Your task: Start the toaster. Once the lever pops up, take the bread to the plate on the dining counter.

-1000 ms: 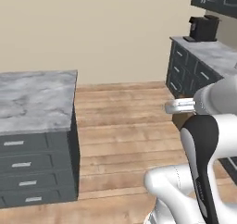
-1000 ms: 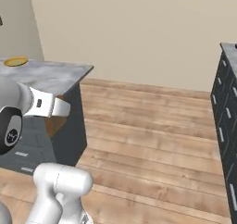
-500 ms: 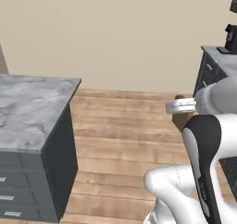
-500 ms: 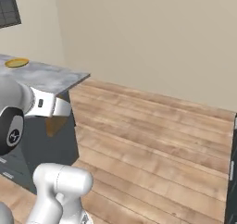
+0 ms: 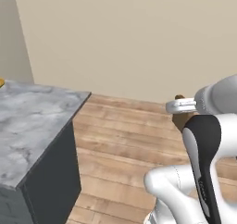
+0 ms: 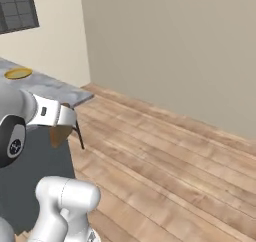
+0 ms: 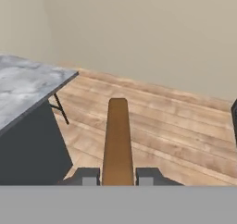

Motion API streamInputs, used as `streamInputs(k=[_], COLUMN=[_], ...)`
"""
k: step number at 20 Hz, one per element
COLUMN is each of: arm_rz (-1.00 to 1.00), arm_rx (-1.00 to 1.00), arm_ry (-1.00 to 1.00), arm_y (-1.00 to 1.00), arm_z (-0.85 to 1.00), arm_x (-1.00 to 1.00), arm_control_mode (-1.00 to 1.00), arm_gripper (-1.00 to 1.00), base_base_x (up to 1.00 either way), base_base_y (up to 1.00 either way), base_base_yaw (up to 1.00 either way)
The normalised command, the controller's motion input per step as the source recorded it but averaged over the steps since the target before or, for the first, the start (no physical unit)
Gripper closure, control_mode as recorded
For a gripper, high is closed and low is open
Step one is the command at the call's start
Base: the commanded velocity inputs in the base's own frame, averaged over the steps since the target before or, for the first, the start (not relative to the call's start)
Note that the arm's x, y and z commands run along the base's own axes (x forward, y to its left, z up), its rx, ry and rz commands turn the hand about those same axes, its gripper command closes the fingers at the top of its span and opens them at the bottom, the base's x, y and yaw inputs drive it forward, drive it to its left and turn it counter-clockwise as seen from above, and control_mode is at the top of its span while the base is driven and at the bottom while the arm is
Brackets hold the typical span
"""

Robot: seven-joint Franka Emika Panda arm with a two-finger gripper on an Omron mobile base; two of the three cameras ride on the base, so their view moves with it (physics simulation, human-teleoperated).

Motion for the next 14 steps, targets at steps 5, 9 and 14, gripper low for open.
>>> streamInputs(k=[5, 9, 14], arm_rz=[0.00, 0.00, 0.00], arm_rx=[0.00, 0.00, 0.00], arm_ry=[0.00, 0.00, 0.00], arm_y=[0.00, 0.00, 0.00], arm_z=[0.00, 0.00, 0.00], arm_x=[0.00, 0.00, 0.00], arm_control_mode=[1.00, 1.00, 1.00], arm_gripper=[1.00, 1.00, 1.00], base_base_x=[0.92, 0.84, 0.86], base_base_y=[-0.80, -0.88, -0.90], base_base_yaw=[0.38, 0.39, 0.39])
